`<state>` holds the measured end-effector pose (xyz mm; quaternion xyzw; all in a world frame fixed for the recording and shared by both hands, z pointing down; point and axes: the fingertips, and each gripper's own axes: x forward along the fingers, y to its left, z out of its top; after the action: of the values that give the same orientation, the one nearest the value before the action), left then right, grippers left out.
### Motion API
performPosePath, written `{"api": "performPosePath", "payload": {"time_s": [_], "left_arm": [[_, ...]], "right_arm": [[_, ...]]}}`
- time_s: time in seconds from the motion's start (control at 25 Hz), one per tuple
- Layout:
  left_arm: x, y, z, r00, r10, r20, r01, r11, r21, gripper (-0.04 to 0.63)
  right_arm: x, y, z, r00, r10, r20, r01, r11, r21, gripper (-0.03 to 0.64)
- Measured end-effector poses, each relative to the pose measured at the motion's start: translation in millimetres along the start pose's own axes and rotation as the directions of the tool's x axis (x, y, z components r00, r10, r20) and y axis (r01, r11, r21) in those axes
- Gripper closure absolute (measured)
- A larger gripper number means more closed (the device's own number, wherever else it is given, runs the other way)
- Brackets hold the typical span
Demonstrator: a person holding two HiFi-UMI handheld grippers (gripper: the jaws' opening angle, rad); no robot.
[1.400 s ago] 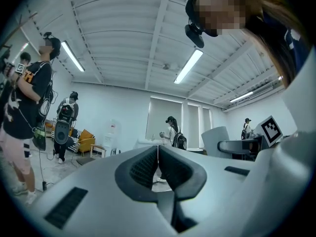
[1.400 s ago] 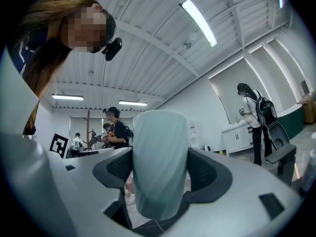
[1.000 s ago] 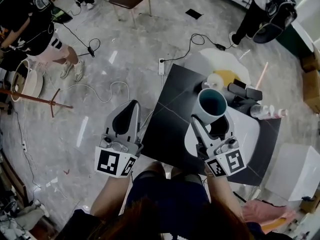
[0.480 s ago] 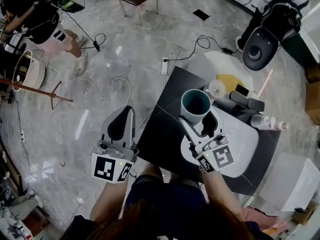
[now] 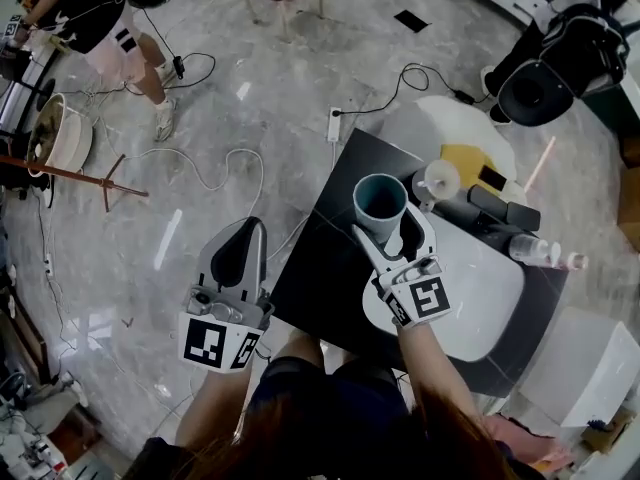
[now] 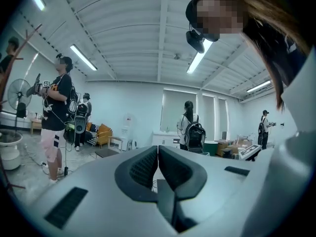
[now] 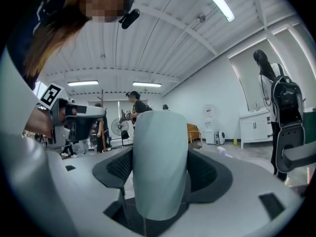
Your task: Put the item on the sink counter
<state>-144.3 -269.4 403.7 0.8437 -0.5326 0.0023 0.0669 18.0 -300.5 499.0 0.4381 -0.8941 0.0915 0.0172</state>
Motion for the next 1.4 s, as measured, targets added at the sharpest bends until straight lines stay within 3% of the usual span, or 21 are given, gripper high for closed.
{"api": "performPosePath", "payload": {"time_s": [0.56, 1.4], "left_arm": [[-3.5, 4.8, -11.6, 0.999, 0.007, -0.033, -0.006, 1.000, 0.010, 0.572], [-9.6, -11.3, -15.1, 0.998, -0.019, -0.058, 0.020, 1.000, 0.022, 0.572]], "right_arm": [[21.1, -35.6, -61.7, 0.991, -0.103, -0.084, 0.105, 0.994, 0.023, 0.262], [28.4, -52.5, -81.5, 0.987, -0.143, -0.077, 0.143, 0.990, 0.004, 0.261]]}}
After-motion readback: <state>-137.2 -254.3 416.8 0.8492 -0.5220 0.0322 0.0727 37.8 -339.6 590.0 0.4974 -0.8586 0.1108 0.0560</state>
